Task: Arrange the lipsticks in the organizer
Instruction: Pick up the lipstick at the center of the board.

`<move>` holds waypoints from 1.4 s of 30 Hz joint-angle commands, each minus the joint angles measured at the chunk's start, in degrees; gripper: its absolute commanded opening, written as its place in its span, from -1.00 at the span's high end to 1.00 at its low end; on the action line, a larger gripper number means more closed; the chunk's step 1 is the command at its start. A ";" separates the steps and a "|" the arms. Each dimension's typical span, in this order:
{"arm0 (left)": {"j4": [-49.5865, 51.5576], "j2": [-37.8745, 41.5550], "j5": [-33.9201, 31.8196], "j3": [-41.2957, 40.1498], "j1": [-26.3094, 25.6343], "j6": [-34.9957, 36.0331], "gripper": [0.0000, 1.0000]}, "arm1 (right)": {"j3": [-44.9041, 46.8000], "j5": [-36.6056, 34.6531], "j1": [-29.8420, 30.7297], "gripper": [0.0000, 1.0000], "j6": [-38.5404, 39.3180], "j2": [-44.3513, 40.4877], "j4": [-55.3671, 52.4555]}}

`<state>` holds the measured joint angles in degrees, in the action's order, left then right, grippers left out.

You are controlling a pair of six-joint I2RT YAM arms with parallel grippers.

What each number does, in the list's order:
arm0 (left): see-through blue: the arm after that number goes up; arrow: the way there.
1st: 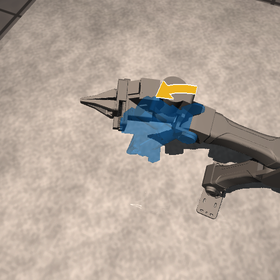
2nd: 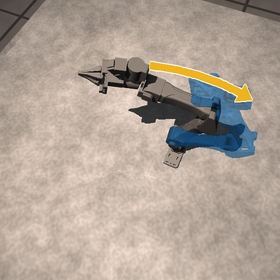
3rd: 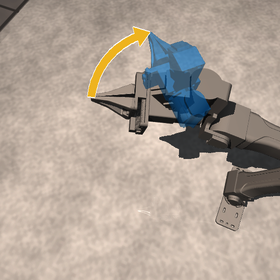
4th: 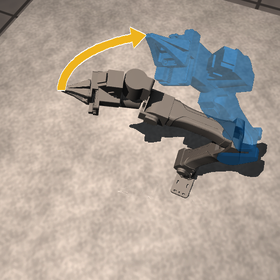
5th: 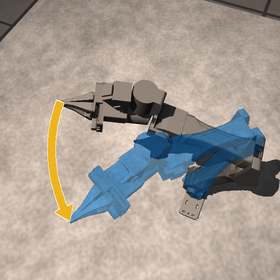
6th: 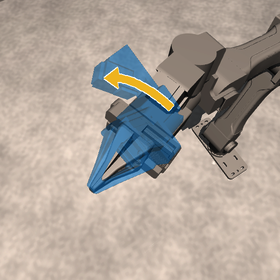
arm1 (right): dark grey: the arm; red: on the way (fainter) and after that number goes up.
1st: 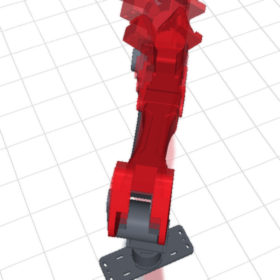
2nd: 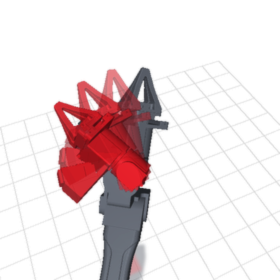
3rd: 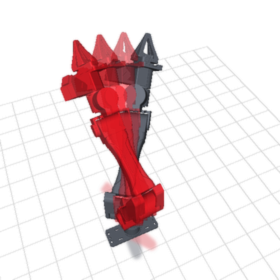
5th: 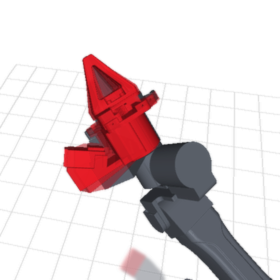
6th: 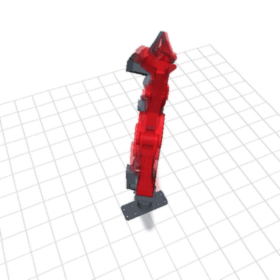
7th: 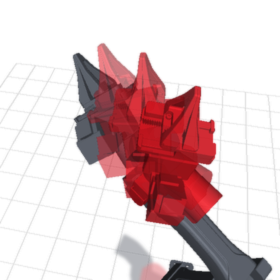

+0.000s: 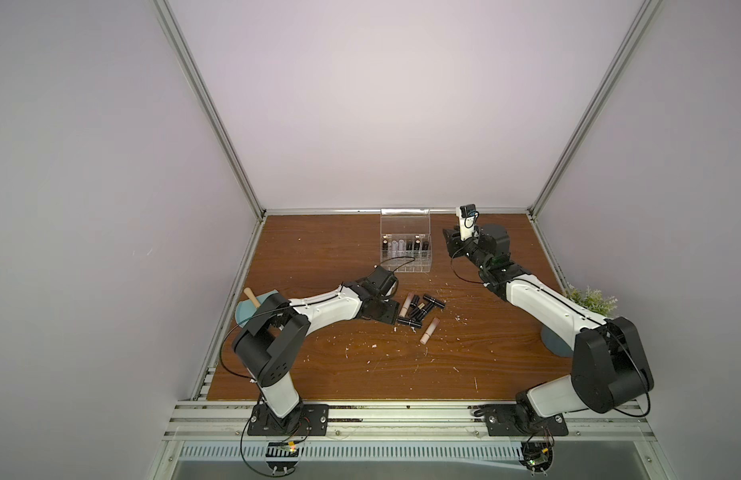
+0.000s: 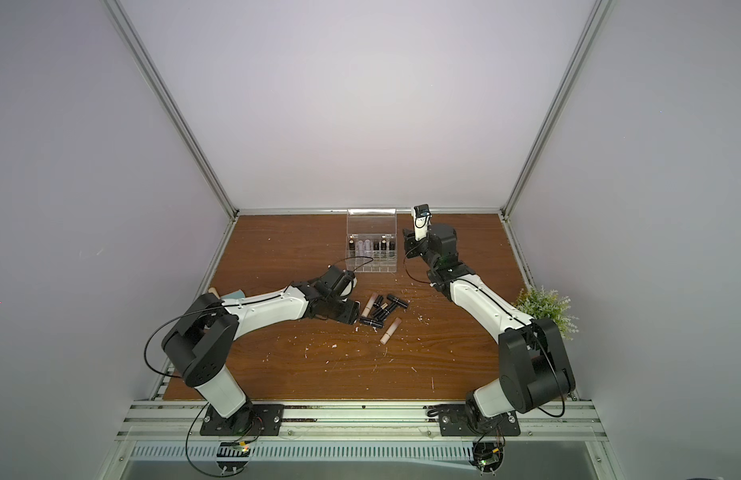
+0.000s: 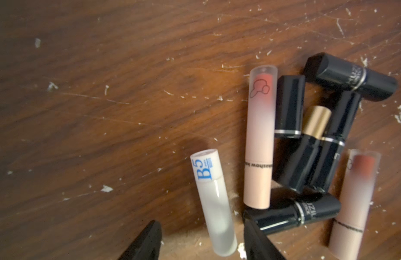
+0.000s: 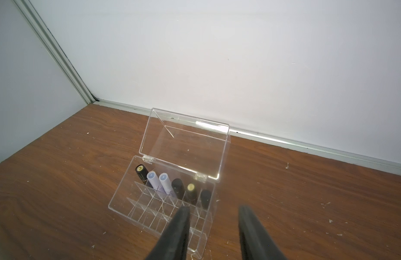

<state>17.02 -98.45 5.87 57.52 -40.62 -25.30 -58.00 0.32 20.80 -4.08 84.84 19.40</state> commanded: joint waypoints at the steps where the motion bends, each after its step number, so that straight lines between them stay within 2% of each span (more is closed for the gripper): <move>1: 2.53 -1.37 -1.55 1.27 -0.69 -0.01 -0.24 | -1.25 0.73 -0.32 0.18 -0.75 -0.14 0.73; 20: 4.69 -2.87 -4.64 3.14 -0.73 1.67 -0.01 | -1.50 0.98 -0.53 0.18 -0.85 0.06 0.29; 37: 4.58 -4.49 -5.33 3.66 -0.74 2.10 0.44 | -1.68 1.17 -0.66 0.18 -0.85 -0.11 0.03; 42: 4.57 -3.78 -5.87 3.66 -0.72 2.27 0.64 | -3.16 2.37 -0.71 0.18 -1.02 -0.19 -1.93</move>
<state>20.34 -102.32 1.23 61.04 -40.84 -23.44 -58.26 0.80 20.43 -4.12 84.86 18.02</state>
